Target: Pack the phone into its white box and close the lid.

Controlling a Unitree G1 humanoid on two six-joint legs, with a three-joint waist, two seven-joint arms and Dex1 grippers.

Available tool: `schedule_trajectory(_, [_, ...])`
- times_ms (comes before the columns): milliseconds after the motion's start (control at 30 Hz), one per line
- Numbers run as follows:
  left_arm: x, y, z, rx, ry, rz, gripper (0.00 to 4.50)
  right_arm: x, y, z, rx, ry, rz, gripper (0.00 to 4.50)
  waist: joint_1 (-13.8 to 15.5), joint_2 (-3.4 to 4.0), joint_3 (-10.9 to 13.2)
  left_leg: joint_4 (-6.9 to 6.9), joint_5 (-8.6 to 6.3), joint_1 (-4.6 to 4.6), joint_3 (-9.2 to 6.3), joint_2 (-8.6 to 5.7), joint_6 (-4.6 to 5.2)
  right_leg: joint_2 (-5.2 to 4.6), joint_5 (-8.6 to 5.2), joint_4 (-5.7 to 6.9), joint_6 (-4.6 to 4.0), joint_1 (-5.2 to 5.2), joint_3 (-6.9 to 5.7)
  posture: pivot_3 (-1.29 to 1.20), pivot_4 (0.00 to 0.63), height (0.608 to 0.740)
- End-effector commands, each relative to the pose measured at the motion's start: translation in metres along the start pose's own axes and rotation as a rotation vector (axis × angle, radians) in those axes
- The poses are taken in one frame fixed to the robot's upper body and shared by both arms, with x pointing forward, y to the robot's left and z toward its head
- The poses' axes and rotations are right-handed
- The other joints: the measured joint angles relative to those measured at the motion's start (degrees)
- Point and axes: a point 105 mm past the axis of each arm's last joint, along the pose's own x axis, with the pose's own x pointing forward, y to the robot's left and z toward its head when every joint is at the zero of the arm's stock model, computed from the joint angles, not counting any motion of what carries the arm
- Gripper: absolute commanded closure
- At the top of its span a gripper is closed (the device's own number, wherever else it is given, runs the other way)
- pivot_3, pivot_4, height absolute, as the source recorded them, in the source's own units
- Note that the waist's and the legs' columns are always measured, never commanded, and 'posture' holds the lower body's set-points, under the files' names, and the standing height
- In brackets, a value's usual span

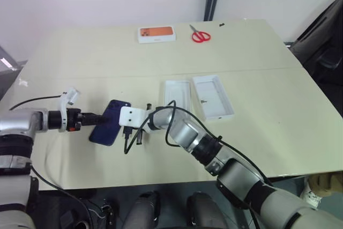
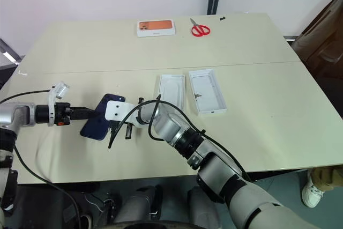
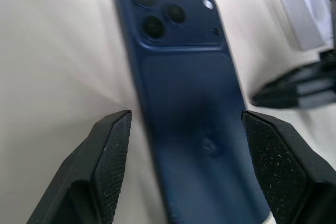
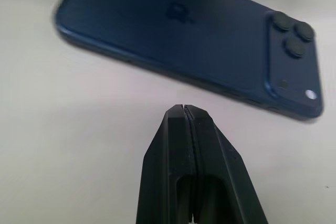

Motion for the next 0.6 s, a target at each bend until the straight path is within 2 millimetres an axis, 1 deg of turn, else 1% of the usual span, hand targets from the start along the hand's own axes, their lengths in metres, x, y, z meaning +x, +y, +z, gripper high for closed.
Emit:
schedule_trajectory(33, [0.026,-0.001,-0.054,-0.132,0.193,-0.044,0.97,-0.004,-0.011,0.007,-0.012,-0.022,-0.04,4.48,0.1,0.04,0.0,-0.01,0.0,0.05,0.0,-0.01,0.01,0.0,0.0,0.0,0.0,0.06,0.0,0.0,0.15,0.734])
schedule_trajectory(100, [0.03,-0.003,-0.054,-0.133,0.196,-0.051,0.97,-0.005,-0.012,0.002,-0.017,-0.012,-0.046,4.48,0.1,0.12,-0.1,-0.02,-0.02,0.19,0.0,-0.01,0.03,-0.01,0.0,-0.01,0.0,0.17,0.0,0.0,0.15,0.734])
schedule_trajectory(267, [0.038,-0.012,-0.048,-0.212,0.154,-0.108,0.97,-0.012,-0.016,-0.009,-0.016,0.011,-0.06,4.48,0.3,0.45,-0.5,-0.02,-0.1,0.31,0.0,-0.05,0.17,-0.03,0.0,-0.04,0.01,0.32,0.0,0.0,0.15,0.734])
schedule_trajectory(367, [0.042,-0.01,-0.044,-0.232,0.14,-0.093,0.97,-0.015,-0.018,-0.013,-0.004,0.018,-0.064,4.48,0.5,0.5,-0.5,-0.02,-0.18,0.42,-0.01,-0.06,0.3,-0.05,0.0,-0.04,0.01,0.43,0.01,0.0,0.15,0.734])
schedule_trajectory(433, [0.044,-0.014,-0.041,-0.231,0.136,-0.105,0.97,-0.016,-0.019,-0.016,-0.003,0.024,-0.066,4.48,0.6,0.5,-0.5,-0.01,-0.19,0.44,-0.01,-0.07,0.32,-0.05,0.0,-0.04,0.01,0.45,0.01,0.0,0.15,0.734])
schedule_trajectory(500, [0.046,-0.02,-0.036,-0.238,0.133,-0.128,0.97,-0.017,-0.02,-0.019,0.004,0.029,-0.064,4.48,0.8,0.49,-0.5,-0.01,-0.19,0.45,-0.01,-0.08,0.33,-0.05,0.0,-0.04,0.01,0.47,0.01,0.0,0.15,0.734])
schedule_trajectory(600, [0.051,-0.03,-0.034,-0.236,0.139,-0.16,0.97,-0.018,-0.021,-0.019,0.015,0.026,-0.067,4.48,1.2,0.49,-0.5,0.0,-0.19,0.46,0.0,-0.08,0.32,-0.07,0.0,-0.05,0.01,0.48,0.02,0.0,0.15,0.734])
